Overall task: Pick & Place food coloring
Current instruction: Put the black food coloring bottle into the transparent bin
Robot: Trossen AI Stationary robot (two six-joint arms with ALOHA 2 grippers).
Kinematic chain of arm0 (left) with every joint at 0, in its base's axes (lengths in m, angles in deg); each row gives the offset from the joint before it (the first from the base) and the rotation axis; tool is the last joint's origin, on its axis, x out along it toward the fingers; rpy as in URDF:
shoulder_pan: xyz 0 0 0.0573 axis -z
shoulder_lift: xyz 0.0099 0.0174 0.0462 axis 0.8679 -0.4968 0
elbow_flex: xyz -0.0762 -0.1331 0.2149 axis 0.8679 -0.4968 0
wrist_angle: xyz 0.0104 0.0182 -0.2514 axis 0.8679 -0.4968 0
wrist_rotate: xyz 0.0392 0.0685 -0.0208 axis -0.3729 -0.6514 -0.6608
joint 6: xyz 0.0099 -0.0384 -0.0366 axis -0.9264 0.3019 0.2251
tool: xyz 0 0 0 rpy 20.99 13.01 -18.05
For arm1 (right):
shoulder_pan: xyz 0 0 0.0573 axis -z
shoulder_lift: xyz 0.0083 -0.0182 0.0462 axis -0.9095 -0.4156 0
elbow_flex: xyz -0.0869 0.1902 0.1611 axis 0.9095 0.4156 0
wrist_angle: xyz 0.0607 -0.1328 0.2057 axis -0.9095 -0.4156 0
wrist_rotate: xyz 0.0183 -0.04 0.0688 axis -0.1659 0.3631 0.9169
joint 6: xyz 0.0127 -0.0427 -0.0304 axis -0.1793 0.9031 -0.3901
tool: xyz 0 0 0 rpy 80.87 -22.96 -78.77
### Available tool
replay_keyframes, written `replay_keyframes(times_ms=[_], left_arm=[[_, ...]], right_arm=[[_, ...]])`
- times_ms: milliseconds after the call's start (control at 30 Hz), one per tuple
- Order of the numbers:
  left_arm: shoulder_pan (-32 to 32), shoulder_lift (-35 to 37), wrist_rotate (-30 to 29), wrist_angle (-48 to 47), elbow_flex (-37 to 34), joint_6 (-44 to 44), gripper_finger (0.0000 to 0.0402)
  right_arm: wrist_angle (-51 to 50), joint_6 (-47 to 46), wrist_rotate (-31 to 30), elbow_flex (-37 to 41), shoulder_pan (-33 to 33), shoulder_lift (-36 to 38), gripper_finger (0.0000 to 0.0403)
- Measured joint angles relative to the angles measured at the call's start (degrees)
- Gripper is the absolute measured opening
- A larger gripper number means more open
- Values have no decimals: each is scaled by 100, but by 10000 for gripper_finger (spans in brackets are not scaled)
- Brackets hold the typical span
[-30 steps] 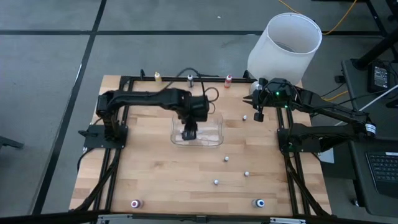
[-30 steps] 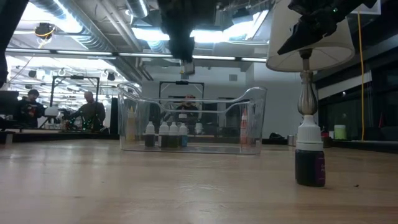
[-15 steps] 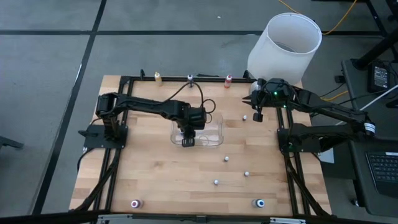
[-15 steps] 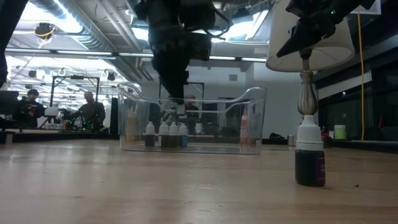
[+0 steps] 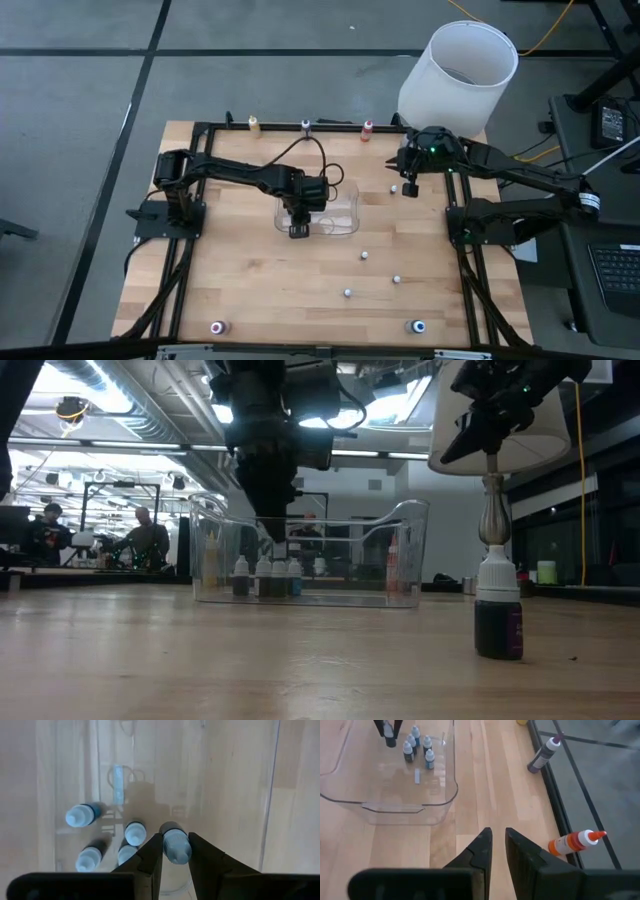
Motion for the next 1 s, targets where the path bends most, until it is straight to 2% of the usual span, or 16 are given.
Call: replay_keyframes(times_ms=[200,1000], left_arm=[[63,-7,-244,-1,0,-145,74],[91,-522,-217,67,-4,-285,79]], right_arm=[[4,3,33,0,0,0,58],[9,15,48,4,0,6,58]])
